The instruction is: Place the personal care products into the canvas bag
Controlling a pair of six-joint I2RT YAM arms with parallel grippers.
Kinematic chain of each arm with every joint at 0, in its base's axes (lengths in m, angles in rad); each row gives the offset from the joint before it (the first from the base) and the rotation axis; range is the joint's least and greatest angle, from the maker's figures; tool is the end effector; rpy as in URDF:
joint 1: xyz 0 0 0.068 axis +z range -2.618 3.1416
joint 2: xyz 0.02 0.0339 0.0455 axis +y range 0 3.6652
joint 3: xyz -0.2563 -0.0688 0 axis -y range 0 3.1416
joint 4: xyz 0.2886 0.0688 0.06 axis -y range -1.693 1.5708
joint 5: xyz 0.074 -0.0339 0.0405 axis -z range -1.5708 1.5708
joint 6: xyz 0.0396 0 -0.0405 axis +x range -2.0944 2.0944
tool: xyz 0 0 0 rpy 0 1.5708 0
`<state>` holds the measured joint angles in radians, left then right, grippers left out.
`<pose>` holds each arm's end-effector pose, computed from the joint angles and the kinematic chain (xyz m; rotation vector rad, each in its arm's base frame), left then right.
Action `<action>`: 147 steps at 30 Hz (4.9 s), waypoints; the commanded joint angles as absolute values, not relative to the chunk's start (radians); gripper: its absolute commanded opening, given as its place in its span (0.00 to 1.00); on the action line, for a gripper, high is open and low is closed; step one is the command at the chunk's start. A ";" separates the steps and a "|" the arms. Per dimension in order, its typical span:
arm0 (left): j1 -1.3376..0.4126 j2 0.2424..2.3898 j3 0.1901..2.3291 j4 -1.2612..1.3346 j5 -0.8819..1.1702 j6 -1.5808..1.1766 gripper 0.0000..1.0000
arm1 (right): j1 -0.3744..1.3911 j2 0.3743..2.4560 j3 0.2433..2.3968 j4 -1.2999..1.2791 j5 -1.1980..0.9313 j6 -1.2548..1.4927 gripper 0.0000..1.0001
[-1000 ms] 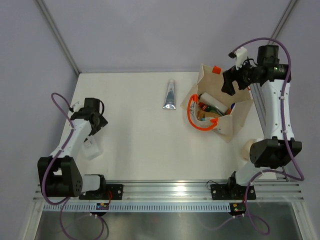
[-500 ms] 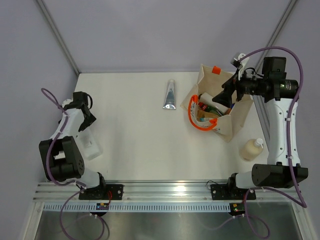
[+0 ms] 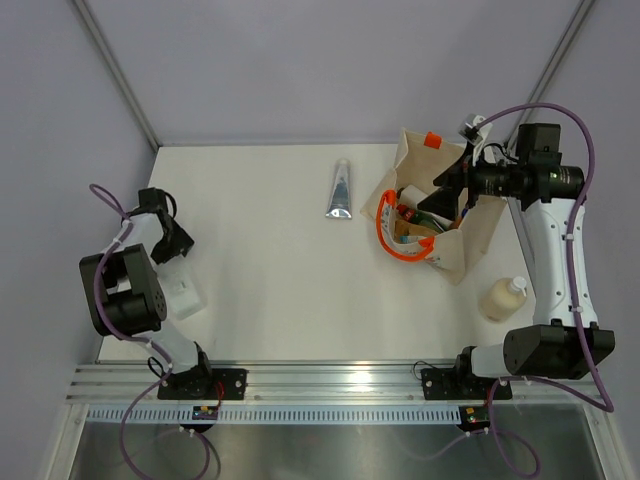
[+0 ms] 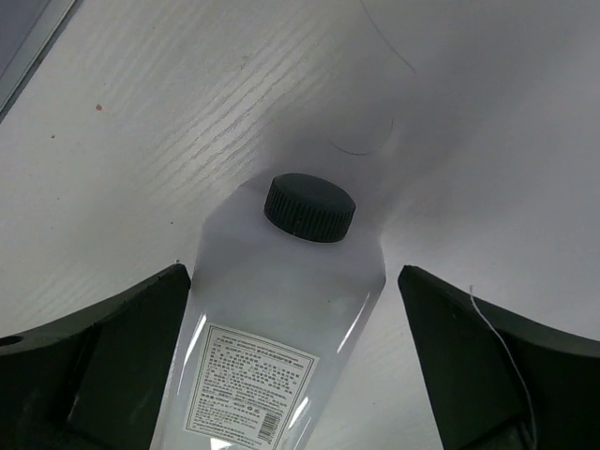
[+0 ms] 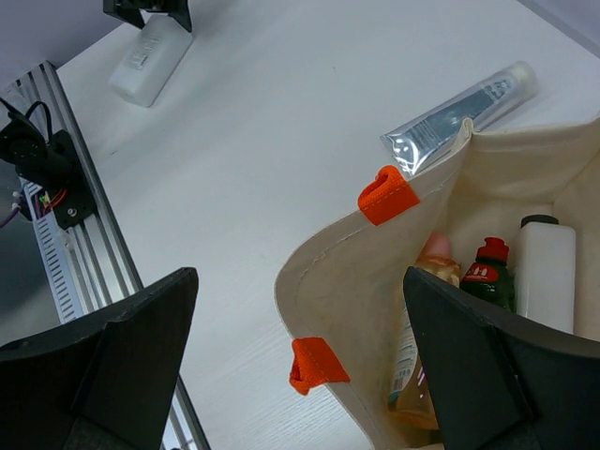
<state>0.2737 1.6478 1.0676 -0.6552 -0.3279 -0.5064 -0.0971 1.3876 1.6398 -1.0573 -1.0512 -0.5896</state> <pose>0.3342 0.1071 0.1557 -1.1150 2.5100 0.3972 0.3046 0.0049 0.4281 -0.9285 1.8023 0.8106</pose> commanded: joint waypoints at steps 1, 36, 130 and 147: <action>0.293 1.690 1.019 -0.649 -0.200 -0.486 0.99 | -0.094 1.348 1.606 -1.014 -1.146 -0.587 1.00; -0.267 1.440 0.891 0.188 0.595 -1.046 0.00 | 0.623 1.357 1.313 -0.461 -0.378 0.139 1.00; -0.321 1.222 1.014 -0.183 0.380 -0.416 0.99 | -0.023 1.709 1.695 -0.885 -0.224 -0.587 0.23; -0.505 1.995 1.670 -0.244 0.068 -0.413 0.97 | -0.025 1.378 1.744 -0.849 -0.506 -0.416 1.00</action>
